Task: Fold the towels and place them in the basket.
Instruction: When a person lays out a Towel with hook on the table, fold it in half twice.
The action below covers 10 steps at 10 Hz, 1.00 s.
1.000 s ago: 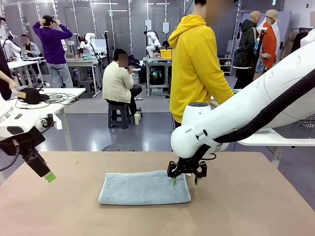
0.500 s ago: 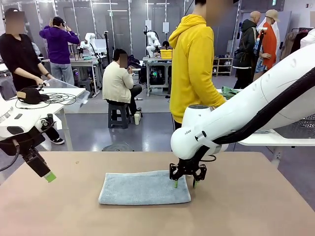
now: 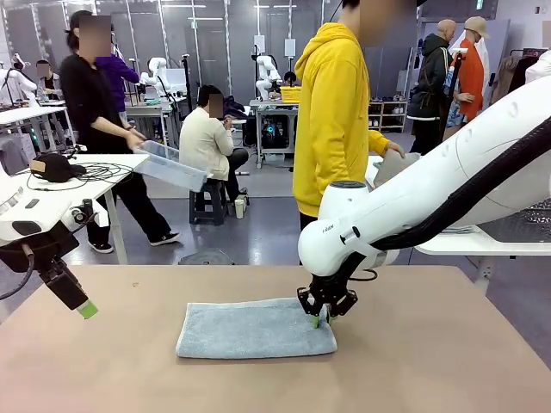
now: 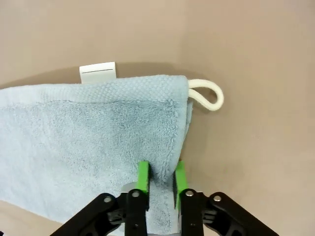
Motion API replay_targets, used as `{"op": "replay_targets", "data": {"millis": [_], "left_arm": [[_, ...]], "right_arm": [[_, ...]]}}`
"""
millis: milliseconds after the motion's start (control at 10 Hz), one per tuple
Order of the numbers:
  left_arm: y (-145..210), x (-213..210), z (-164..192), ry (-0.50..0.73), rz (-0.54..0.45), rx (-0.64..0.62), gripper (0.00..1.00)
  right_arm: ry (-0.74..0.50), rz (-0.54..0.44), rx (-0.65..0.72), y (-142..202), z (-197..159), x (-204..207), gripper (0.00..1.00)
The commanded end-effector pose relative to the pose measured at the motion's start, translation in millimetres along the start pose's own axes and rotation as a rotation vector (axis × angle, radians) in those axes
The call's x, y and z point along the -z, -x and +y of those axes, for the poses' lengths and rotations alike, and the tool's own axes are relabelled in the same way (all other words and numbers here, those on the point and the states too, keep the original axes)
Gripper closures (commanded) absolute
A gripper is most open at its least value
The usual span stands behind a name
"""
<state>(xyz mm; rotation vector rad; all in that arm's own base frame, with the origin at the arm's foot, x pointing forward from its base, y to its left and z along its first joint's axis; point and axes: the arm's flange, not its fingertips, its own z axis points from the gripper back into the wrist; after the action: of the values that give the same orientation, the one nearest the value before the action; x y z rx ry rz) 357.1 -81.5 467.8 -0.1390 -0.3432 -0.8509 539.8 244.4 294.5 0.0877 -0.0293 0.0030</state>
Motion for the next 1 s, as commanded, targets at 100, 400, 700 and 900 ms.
{"op": "replay_targets", "data": {"millis": [100, 400, 700, 900], "left_arm": [[-0.4, 0.4, 0.1, -0.012, 0.005, -0.008, 0.0], [-0.4, 0.4, 0.1, -0.012, 0.005, -0.008, 0.0], [-0.4, 0.4, 0.1, -0.012, 0.005, -0.008, 0.0], [-0.4, 0.4, 0.1, -0.012, 0.005, -0.008, 0.0]], "right_arm": [[0.009, -0.002, 0.024, -2.8, 4.0, 9.3, 1.0], [-0.001, -0.006, 0.018, -5.5, 1.3, 2.3, 1.0], [-0.029, -0.014, -0.051, -6.7, -11.9, -14.4, 1.0], [-0.043, -0.041, -0.082, -3.7, -40.6, -41.6, 1.0]]}}
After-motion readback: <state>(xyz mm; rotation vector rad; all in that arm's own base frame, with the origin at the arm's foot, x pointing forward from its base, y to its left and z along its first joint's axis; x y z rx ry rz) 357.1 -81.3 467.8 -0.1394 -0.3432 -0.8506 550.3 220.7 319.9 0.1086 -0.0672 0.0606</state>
